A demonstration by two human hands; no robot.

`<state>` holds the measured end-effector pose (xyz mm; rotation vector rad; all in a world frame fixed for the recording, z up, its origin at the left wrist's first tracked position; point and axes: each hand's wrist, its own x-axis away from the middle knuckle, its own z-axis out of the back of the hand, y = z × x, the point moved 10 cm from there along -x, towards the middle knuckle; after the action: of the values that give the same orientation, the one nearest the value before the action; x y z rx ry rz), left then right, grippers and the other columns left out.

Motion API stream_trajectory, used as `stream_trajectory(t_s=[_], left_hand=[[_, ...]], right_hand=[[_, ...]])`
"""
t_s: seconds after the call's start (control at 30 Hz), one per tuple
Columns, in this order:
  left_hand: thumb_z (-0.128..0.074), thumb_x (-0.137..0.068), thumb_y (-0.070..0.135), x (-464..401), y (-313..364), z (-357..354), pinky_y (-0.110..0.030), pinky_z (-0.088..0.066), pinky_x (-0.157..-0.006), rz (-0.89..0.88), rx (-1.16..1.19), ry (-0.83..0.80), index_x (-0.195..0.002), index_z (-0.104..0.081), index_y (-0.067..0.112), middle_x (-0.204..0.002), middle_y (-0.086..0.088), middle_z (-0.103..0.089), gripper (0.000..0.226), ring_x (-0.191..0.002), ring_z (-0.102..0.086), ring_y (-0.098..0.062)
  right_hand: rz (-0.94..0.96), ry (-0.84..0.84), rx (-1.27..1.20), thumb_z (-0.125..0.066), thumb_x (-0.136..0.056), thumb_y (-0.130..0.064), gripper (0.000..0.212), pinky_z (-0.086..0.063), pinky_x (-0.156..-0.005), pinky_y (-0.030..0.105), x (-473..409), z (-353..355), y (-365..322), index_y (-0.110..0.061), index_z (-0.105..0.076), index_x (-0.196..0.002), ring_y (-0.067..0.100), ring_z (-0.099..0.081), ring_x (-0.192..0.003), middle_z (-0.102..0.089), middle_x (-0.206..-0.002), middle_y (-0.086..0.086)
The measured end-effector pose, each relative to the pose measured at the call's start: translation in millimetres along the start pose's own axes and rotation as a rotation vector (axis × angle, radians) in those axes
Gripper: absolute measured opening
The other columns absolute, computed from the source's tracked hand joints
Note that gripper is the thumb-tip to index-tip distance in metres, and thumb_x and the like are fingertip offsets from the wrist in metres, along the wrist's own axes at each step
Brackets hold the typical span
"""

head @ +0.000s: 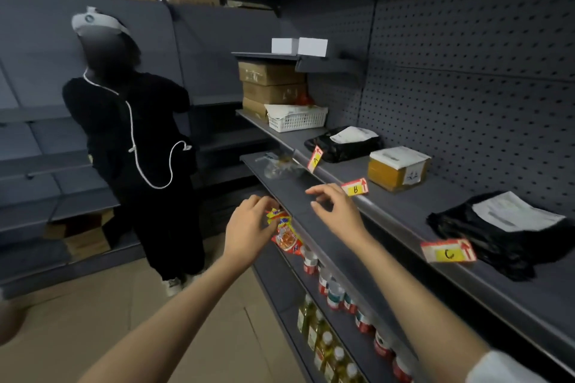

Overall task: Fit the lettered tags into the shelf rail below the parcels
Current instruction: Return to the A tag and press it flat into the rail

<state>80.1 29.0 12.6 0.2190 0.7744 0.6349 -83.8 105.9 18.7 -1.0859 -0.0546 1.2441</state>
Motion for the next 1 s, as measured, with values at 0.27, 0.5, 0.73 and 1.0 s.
stream_trajectory(t_s=[0.27,0.5,0.73,1.0], left_hand=[[-0.068,-0.078,0.025,-141.2,-32.8,-68.9,-0.025,-0.04,-0.07,-0.051,0.037,-0.002,-0.099,-0.058,0.024,-0.096,0.003,-0.061,0.024,-0.091,-0.055,-0.015],[-0.065,-0.079,0.026,-215.1,-49.8,-143.8,-0.033,-0.046,-0.075,-0.135,0.136,-0.125,-0.101,-0.059,0.023,-0.099,0.0,-0.061,0.023,-0.094,-0.056,-0.019],[-0.067,-0.077,0.022,-265.9,-52.8,-221.0,-0.027,-0.043,-0.074,-0.237,0.348,-0.333,-0.107,-0.057,0.024,-0.1,0.002,-0.06,0.032,-0.095,-0.055,-0.014],[-0.066,-0.082,0.022,-273.3,-64.9,-247.7,-0.022,-0.039,-0.064,-0.358,0.617,-0.393,-0.091,-0.058,0.027,-0.086,0.009,-0.055,0.013,-0.082,-0.051,-0.01]], right_hand=[[-0.017,0.107,0.034,-0.059,-0.085,-0.007,0.026,-0.045,-0.075,0.017,-139.9,2.0,71.5,-0.024,-0.064,-0.103,0.008,-0.058,-0.087,-0.057,-0.109,-0.002],[-0.094,0.234,0.088,-0.062,-0.085,-0.013,0.025,-0.041,-0.072,0.004,-195.6,0.7,125.0,-0.028,-0.063,-0.105,-0.008,-0.054,-0.084,-0.057,-0.107,-0.01],[-0.253,0.298,0.178,-0.066,-0.084,-0.026,0.015,-0.039,-0.067,0.004,-212.4,-4.5,161.9,-0.036,-0.065,-0.095,-0.002,-0.056,-0.081,-0.059,-0.095,-0.016],[-0.376,0.333,0.468,-0.065,-0.084,-0.031,0.008,-0.051,-0.075,0.037,-199.2,-20.2,149.0,-0.028,-0.068,-0.091,0.012,-0.061,-0.082,-0.066,-0.088,-0.007]])
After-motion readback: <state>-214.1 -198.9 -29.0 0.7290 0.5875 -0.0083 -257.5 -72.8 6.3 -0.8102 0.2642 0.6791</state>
